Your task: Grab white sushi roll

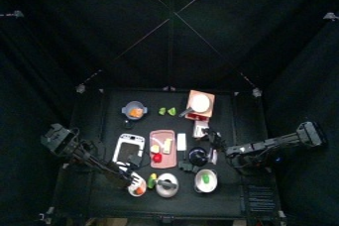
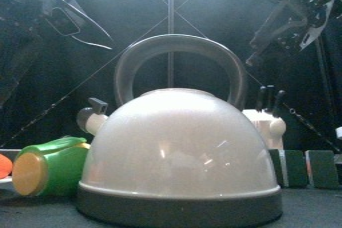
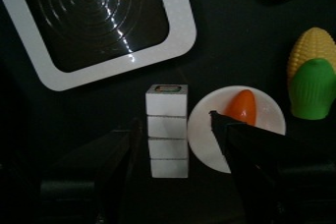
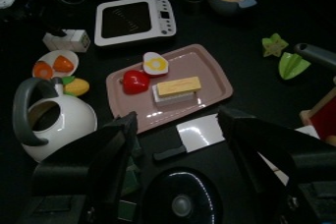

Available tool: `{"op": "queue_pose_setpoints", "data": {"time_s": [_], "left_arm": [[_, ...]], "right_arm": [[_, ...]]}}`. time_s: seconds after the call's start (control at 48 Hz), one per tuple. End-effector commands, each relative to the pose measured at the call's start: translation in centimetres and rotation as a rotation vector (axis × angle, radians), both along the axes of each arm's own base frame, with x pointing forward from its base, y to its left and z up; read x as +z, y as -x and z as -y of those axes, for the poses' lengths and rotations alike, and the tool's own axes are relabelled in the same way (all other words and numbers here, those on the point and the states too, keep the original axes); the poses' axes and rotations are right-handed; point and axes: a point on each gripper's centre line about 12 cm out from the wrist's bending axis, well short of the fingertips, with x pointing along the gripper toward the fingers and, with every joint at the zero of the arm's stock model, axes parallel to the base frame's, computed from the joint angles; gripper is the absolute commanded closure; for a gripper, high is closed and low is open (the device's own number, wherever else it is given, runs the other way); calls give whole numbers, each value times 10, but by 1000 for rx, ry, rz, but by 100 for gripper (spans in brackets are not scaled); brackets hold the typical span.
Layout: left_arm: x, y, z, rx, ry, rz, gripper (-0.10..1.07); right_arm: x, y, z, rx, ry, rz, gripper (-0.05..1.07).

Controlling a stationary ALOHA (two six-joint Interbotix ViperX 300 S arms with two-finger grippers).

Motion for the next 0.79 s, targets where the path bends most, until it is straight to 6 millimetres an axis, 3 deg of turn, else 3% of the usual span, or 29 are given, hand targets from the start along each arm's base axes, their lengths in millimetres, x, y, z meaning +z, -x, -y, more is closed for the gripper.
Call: {"op": "queue_pose_setpoints", "data": {"time_s": [0.0,0.25,0.771], "left_arm": [[1,-1,2,-8,19,27,5],[-18,8,2,-21,25,4,5],[-38,11,8,-34,53,-8,5]], "right_arm": [[7,-2,0,1,-6,20,6],[6,-2,0,0,-3,18,6],[6,-2,0,2,-1,17,6]]}}
